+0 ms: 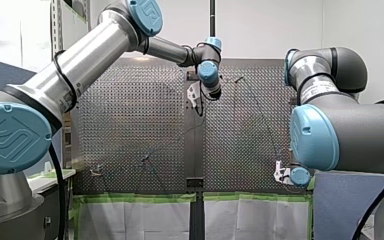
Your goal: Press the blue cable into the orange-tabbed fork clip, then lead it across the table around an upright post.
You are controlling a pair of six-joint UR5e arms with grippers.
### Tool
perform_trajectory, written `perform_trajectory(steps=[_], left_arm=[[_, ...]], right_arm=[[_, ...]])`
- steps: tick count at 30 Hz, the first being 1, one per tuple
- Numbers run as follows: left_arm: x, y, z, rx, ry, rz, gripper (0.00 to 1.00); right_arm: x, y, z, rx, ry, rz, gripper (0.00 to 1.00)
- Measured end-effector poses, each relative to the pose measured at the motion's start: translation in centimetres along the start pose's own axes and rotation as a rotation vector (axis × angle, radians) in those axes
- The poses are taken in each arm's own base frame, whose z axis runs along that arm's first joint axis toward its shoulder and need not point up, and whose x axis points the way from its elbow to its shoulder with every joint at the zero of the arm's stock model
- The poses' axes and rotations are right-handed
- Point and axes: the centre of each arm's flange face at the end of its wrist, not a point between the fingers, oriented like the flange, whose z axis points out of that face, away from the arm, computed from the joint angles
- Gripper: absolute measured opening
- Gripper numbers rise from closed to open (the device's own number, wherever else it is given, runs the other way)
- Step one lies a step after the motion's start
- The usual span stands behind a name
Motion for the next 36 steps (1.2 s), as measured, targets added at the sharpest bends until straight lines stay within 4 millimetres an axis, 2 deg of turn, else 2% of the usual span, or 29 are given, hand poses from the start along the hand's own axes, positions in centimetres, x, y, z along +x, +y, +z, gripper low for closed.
perform_trajectory(steps=[16, 26, 32, 36], left_arm=[[1.1, 0.7, -1.1, 0.030, 0.199, -0.105, 1.00], [0.4, 1.2, -1.6, -0.018, 0.198, -0.189, 1.00], [0.1, 0.6, -2.4, -0.022, 0.195, -0.236, 1.00], [-0.4, -0.3, -3.8, -0.015, 0.203, -0.225, 1.00]], right_arm=[[0.0, 0.1, 0.0, -0.002, -0.002, -0.004, 0.00], [-0.1, 0.1, 0.0, -0.001, -0.004, -0.004, 0.00], [-0.1, 0.1, 0.0, -0.002, -0.004, -0.004, 0.00], [-0.1, 0.1, 0.0, -0.001, -0.005, -0.004, 0.00]])
